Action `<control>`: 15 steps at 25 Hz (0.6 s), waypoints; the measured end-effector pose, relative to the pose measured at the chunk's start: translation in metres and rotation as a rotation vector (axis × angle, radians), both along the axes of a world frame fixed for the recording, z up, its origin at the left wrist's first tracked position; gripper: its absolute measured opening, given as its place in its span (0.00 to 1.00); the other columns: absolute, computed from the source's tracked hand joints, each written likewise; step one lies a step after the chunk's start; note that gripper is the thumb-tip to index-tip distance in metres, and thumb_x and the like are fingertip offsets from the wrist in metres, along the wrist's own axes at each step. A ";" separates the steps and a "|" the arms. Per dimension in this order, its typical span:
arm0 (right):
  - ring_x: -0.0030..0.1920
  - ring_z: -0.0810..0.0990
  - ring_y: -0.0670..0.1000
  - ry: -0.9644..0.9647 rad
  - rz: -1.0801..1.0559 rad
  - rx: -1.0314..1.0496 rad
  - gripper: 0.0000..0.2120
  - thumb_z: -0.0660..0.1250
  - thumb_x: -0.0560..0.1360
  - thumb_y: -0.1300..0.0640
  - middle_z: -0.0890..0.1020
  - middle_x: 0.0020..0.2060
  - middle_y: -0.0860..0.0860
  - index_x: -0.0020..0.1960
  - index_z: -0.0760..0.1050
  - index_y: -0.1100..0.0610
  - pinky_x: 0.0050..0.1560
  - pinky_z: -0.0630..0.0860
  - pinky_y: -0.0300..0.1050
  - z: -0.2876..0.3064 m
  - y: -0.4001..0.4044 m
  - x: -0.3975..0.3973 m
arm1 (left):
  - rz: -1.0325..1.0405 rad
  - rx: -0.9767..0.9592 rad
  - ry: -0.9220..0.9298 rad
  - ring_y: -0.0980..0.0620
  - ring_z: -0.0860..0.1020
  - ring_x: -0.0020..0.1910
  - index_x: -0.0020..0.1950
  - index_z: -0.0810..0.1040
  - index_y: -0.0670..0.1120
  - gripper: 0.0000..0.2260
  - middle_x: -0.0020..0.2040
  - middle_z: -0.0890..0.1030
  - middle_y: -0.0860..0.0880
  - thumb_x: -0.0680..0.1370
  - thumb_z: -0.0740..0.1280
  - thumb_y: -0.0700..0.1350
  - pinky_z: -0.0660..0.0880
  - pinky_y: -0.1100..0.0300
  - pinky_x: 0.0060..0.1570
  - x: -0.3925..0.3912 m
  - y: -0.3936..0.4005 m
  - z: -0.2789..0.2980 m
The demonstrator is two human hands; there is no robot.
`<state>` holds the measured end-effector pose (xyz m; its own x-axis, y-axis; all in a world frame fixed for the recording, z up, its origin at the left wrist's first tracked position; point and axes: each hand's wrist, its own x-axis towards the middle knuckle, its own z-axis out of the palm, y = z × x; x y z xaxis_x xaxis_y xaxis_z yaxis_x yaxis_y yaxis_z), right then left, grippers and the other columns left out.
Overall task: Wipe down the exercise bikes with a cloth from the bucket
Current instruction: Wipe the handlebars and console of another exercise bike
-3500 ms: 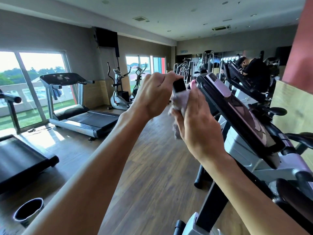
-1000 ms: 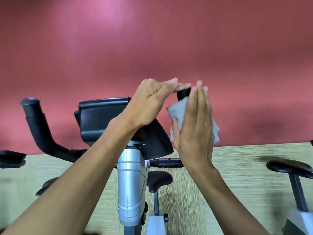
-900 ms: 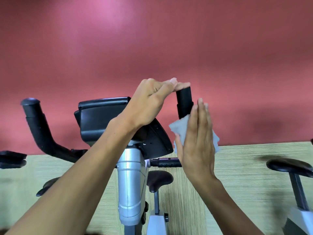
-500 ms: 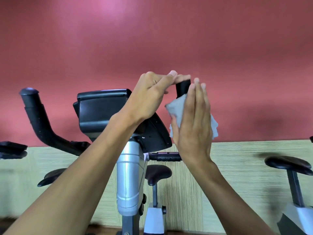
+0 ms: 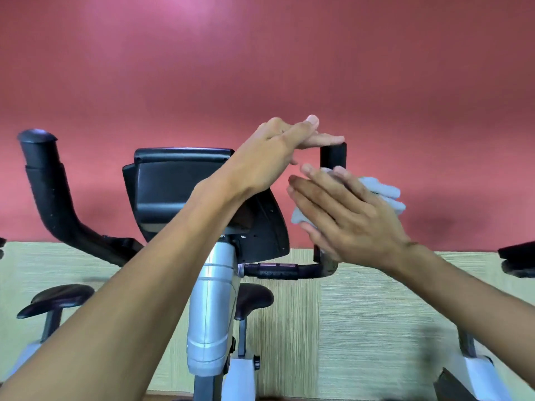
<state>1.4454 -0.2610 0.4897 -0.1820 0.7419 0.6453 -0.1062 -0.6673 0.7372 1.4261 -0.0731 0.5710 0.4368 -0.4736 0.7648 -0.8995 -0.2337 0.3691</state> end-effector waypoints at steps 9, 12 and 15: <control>0.48 0.82 0.61 0.183 -0.323 -0.325 0.14 0.61 0.80 0.53 0.83 0.41 0.57 0.47 0.81 0.61 0.64 0.73 0.56 0.032 0.014 -0.020 | -0.133 0.115 -0.074 0.56 0.73 0.71 0.66 0.81 0.58 0.22 0.69 0.79 0.51 0.83 0.51 0.60 0.68 0.52 0.72 0.029 0.014 0.000; 0.50 0.81 0.62 0.170 -0.318 -0.133 0.14 0.60 0.79 0.55 0.82 0.41 0.58 0.46 0.81 0.63 0.63 0.73 0.57 0.028 0.019 -0.015 | -0.160 0.140 -0.109 0.63 0.77 0.62 0.65 0.82 0.50 0.20 0.65 0.78 0.63 0.86 0.53 0.54 0.64 0.63 0.72 0.031 0.019 0.003; 0.53 0.82 0.61 0.148 -0.433 -0.210 0.13 0.64 0.78 0.54 0.84 0.44 0.58 0.50 0.82 0.63 0.70 0.68 0.54 -0.009 0.019 -0.005 | -0.114 0.200 -0.128 0.65 0.75 0.45 0.50 0.78 0.45 0.19 0.54 0.72 0.78 0.88 0.51 0.51 0.65 0.75 0.52 0.030 0.025 0.005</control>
<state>1.4407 -0.2421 0.4805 0.2535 0.8455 0.4699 -0.2244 -0.4212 0.8788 1.4560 -0.0485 0.5756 0.2777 -0.6611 0.6970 -0.9606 -0.1853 0.2070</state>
